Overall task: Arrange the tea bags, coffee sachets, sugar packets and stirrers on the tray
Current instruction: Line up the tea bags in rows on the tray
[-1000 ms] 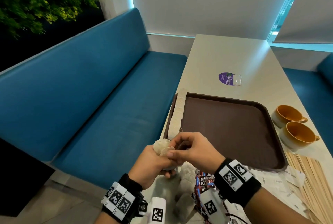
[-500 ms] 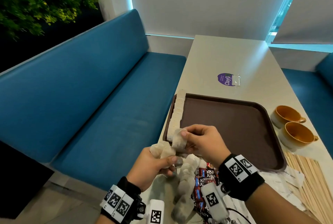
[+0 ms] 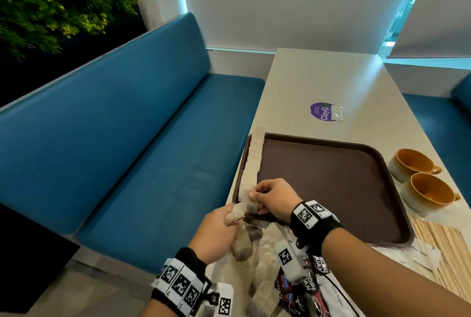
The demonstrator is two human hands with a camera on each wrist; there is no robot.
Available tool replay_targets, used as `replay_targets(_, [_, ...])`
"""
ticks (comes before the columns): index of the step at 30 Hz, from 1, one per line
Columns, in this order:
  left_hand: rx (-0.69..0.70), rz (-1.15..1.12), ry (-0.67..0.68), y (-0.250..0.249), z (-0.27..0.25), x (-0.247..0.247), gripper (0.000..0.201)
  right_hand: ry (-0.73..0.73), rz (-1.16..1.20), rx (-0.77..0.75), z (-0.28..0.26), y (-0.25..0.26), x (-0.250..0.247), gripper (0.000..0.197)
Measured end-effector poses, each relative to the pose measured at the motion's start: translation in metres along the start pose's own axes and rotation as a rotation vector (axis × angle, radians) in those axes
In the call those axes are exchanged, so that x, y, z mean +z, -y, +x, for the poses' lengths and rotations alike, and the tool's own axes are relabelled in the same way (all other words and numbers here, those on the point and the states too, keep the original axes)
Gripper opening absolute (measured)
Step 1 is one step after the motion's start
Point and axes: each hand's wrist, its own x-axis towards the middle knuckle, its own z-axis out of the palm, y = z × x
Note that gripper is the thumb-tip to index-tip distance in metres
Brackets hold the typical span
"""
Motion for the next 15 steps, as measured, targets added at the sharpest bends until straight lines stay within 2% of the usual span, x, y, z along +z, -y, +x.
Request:
replay_targets(5, [0.049,0.143,0.06,-0.006,0.006,0.004,0.044,0.011,0.013,0.048,0.014,-0.002,0.009,0.017])
replay_targets(9, [0.038,0.251,0.072,-0.004,0.011,0.006,0.034,-0.027,0.019,0.05,0.018,-0.002,0.009,0.012])
replay_targets(13, [0.013,0.223,0.059,-0.001,0.013,0.007,0.027,-0.085,0.01,0.06,0.019,-0.002,0.008,0.025])
replay_targets(15, [0.018,0.187,0.049,-0.002,0.012,0.007,0.035,-0.101,-0.006,0.067,0.02,-0.001,0.008,0.029])
